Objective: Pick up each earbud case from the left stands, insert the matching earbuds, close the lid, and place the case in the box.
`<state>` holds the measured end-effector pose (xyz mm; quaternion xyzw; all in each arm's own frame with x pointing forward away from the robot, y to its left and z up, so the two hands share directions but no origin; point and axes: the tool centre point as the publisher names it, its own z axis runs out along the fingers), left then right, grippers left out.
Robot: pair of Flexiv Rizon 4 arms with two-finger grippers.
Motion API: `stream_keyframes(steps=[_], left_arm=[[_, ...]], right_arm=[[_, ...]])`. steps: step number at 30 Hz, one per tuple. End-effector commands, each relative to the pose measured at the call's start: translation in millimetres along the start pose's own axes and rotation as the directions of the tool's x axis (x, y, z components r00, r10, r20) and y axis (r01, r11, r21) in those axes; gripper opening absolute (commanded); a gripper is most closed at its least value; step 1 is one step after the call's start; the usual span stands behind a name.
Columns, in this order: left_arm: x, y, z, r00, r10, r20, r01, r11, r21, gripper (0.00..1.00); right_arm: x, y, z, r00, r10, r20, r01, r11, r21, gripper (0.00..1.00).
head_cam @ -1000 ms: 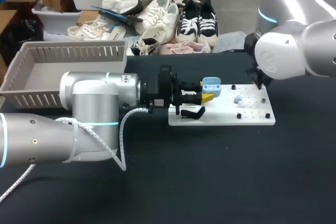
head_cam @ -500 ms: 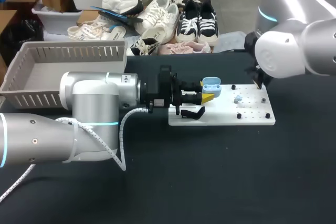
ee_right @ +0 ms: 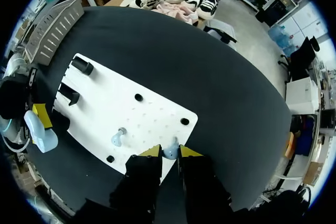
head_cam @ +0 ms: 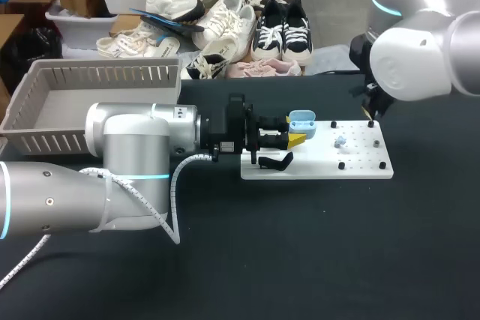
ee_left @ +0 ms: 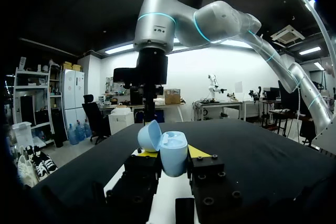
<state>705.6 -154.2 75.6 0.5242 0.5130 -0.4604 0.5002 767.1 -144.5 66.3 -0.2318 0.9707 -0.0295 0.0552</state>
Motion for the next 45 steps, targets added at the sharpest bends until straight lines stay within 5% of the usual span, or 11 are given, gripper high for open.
stream_keyframes(steps=[1, 22, 30, 37, 45], left_arm=[[0.7, -0.1, 0, 1.000, 0.001, 0.002, -0.001, 1.000, -0.001, 0.00], [0.7, -0.1, 0, 1.000, 0.001, 0.002, -0.001, 1.000, -0.001, 0.00], [0.7, -0.1, 0, 1.000, 0.001, 0.002, -0.001, 1.000, -0.001, 0.00], [0.7, -0.1, 0, 1.000, 0.001, 0.002, -0.001, 1.000, -0.001, 0.00], [0.7, -0.1, 0, 1.000, 0.001, 0.002, -0.001, 1.000, -0.001, 0.00]], right_arm=[[15, 1, -6, 0.999, 0.003, 0.037, -0.003, 1.000, 0.006, 0.00], [15, 1, -6, 0.999, 0.003, 0.037, -0.003, 1.000, 0.006, 0.00], [17, -2, -23, 0.976, 0.220, -0.005, -0.220, 0.976, -0.008, 0.00], [31, 6, -36, 0.898, 0.435, -0.073, -0.436, 0.900, -0.002, 0.00], [40, 38, -60, 0.839, 0.539, -0.074, -0.540, 0.842, 0.010, 0.00]])
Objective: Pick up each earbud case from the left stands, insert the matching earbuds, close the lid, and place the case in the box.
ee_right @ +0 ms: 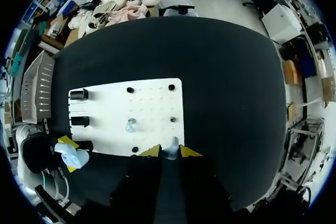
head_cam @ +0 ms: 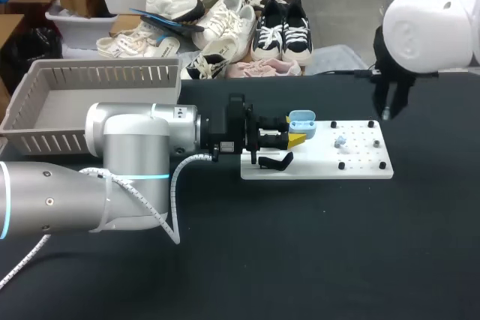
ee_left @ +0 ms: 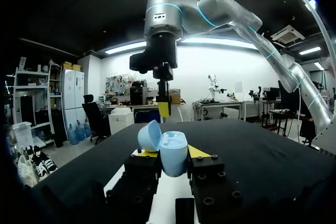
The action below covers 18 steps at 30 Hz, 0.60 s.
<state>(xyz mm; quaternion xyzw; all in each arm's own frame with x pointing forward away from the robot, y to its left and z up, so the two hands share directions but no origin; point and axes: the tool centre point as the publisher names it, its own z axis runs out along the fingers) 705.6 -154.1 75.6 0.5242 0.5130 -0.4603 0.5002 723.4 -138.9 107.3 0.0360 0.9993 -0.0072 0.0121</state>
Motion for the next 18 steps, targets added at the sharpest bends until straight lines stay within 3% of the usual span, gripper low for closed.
stream_keyframes(steps=[1, 6, 18], left_arm=[[0.7, -0.1, 0, 1.000, 0.001, 0.002, -0.001, 1.000, -0.001, 0.00], [0.7, -0.1, 0, 1.000, 0.001, 0.002, -0.001, 1.000, -0.001, 0.00], [0.7, -0.1, 0, 1.000, 0.001, 0.002, -0.001, 1.000, -0.001, 0.00]], right_arm=[[19, 15, -15, 0.999, 0.039, 0.030, -0.039, 0.999, 0.021, 0.00], [33, 35, -32, 0.992, 0.118, 0.047, -0.120, 0.991, 0.052, 0.00], [61, 76, -64, 0.955, 0.292, 0.054, -0.293, 0.956, 0.007, 0.00]])
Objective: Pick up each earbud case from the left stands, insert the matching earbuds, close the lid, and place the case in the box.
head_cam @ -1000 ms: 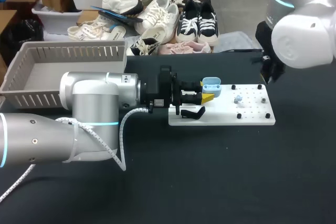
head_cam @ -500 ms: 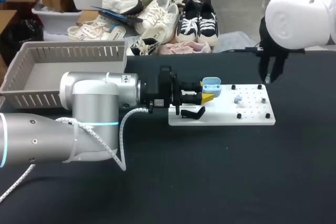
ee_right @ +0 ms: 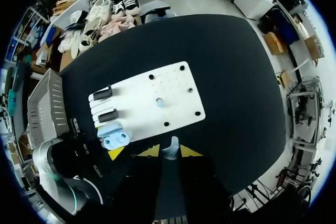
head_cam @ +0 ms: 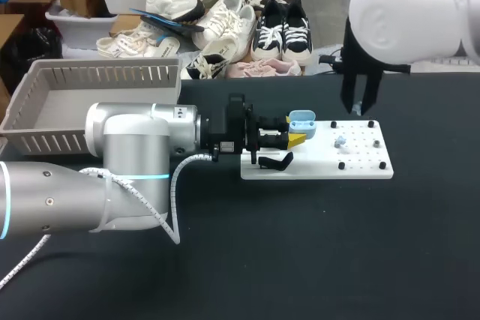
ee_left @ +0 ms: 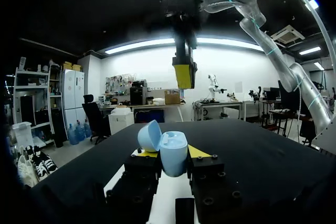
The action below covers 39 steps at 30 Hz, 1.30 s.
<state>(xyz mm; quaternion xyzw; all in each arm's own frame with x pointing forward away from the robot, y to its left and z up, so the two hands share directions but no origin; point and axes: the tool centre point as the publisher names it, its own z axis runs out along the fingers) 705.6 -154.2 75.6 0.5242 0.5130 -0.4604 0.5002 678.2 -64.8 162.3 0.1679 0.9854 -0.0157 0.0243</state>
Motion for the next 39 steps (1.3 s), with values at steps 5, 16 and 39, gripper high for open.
stream_keyframes(steps=[5, 16, 39], left_arm=[[0.7, -0.1, 0, 1.000, 0.001, 0.002, -0.001, 1.000, -0.001, 0.00], [0.7, -0.1, 0, 1.000, 0.001, 0.002, -0.001, 1.000, -0.001, 0.00], [0.7, -0.1, 0, 1.000, 0.001, 0.002, -0.001, 1.000, -0.001, 0.00]], right_arm=[[22, 18, -14, 0.993, 0.114, 0.039, -0.114, 0.993, 0.002, 0.00], [23, 38, -7, 0.982, 0.189, 0.032, -0.188, 0.982, -0.020, 0.00], [6, 73, 11, 0.984, 0.175, -0.025, -0.177, 0.982, -0.070, 0.00]])
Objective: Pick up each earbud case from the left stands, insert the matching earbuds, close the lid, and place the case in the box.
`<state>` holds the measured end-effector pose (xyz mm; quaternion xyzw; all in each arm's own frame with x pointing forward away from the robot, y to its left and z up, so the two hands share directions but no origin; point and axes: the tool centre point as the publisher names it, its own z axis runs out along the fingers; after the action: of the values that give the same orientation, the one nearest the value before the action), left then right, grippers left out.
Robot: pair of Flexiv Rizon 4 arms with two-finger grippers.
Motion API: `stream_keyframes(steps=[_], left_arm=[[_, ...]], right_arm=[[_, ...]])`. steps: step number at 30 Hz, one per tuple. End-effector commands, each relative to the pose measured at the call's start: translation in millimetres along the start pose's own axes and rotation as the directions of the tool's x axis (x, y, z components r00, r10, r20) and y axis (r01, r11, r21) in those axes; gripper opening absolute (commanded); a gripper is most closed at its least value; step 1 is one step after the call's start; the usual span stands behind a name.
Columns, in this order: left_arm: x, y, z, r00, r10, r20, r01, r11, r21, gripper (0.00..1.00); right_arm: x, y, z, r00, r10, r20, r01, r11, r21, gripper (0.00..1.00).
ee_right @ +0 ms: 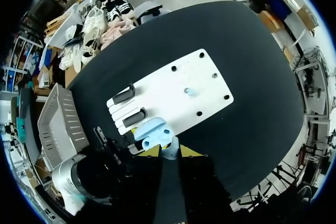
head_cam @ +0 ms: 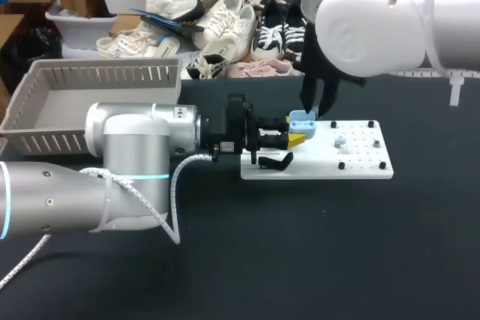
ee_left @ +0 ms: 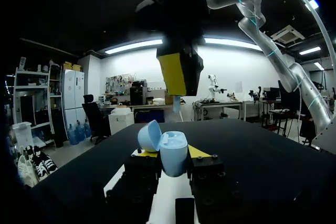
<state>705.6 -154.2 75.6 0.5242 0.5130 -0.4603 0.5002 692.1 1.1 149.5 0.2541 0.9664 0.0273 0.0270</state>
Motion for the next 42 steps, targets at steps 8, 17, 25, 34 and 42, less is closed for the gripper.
stream_keyframes(steps=[8, 17, 25, 34, 42], left_arm=[[0.7, -0.1, 0, 1.000, 0.001, 0.002, -0.001, 1.000, -0.001, 0.00], [0.7, -0.1, 0, 1.000, 0.001, 0.002, -0.001, 1.000, -0.001, 0.00], [0.7, -0.1, 0, 1.000, 0.001, 0.002, -0.001, 1.000, -0.001, 0.00], [0.7, -0.1, 0, 1.000, 0.001, 0.002, -0.001, 1.000, -0.001, 0.00], [0.7, -0.1, 0, 1.000, 0.001, 0.002, -0.001, 1.000, -0.001, 0.00]], right_arm=[[-1, 12, 8, 1.000, -0.021, -0.020, 0.021, 1.000, 0.005, 0.00], [1, 11, 12, 0.999, -0.030, -0.025, 0.030, 1.000, 0.009, 0.00], [1, 10, 17, 0.999, -0.031, -0.035, 0.031, 0.999, 0.013, 0.00], [-1, 12, 20, 0.999, -0.033, -0.044, 0.033, 0.999, 0.018, 0.00], [-3, 14, 21, 0.998, -0.039, -0.048, 0.040, 0.999, 0.019, 0.00]])
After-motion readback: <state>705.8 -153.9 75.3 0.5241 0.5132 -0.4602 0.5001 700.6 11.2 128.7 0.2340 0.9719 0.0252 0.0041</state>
